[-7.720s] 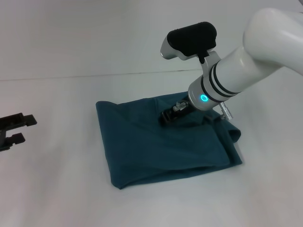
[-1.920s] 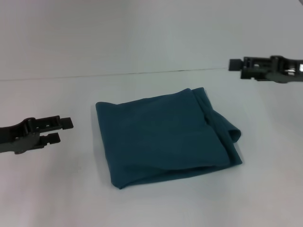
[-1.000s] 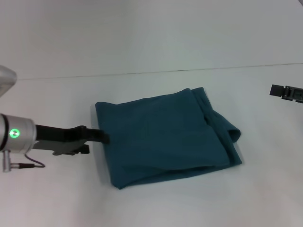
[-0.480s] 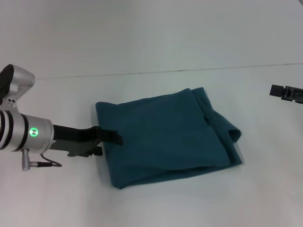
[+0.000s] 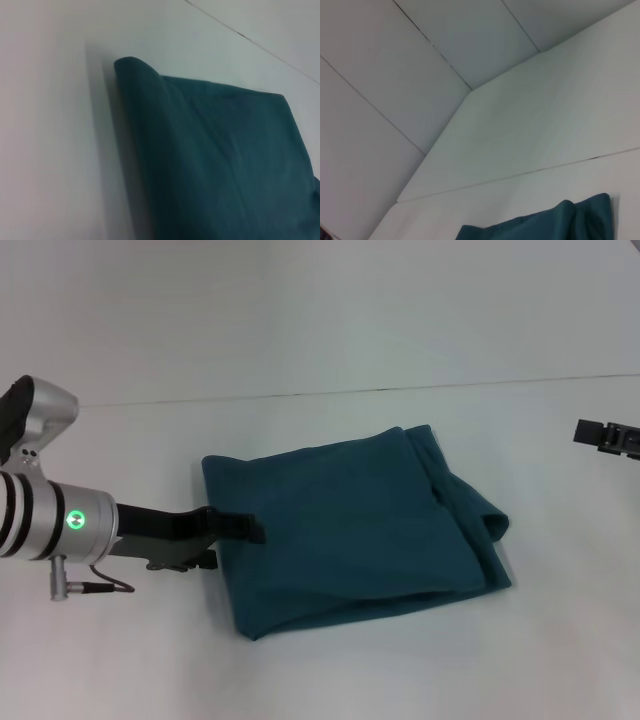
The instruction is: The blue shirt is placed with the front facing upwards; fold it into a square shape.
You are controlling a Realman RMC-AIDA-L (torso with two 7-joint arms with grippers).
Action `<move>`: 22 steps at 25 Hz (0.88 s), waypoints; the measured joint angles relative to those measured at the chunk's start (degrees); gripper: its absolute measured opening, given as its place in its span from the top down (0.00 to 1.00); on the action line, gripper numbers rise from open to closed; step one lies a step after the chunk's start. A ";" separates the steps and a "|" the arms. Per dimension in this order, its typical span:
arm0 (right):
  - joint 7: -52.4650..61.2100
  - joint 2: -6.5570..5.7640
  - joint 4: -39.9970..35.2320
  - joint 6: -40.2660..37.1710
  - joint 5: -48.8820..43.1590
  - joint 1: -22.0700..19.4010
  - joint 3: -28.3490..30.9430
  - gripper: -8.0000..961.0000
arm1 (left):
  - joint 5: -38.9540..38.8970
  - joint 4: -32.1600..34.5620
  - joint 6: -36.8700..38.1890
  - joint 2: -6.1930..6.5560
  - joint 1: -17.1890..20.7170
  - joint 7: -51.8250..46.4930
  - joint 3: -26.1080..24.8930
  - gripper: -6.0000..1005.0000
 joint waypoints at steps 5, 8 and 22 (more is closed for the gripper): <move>0.00 0.00 -0.03 -0.01 0.00 -0.02 0.28 0.02 | 0.08 -0.33 -0.09 0.02 -0.15 -0.23 0.00 0.14; 0.00 0.00 -0.03 -0.01 0.00 -0.01 0.29 0.02 | 0.11 -0.54 -0.14 -0.01 -0.31 -0.39 0.19 0.14; 0.00 0.00 0.58 -0.10 -0.01 -0.02 0.30 0.02 | 0.38 -5.30 -2.78 -0.35 -3.80 -1.94 4.18 0.14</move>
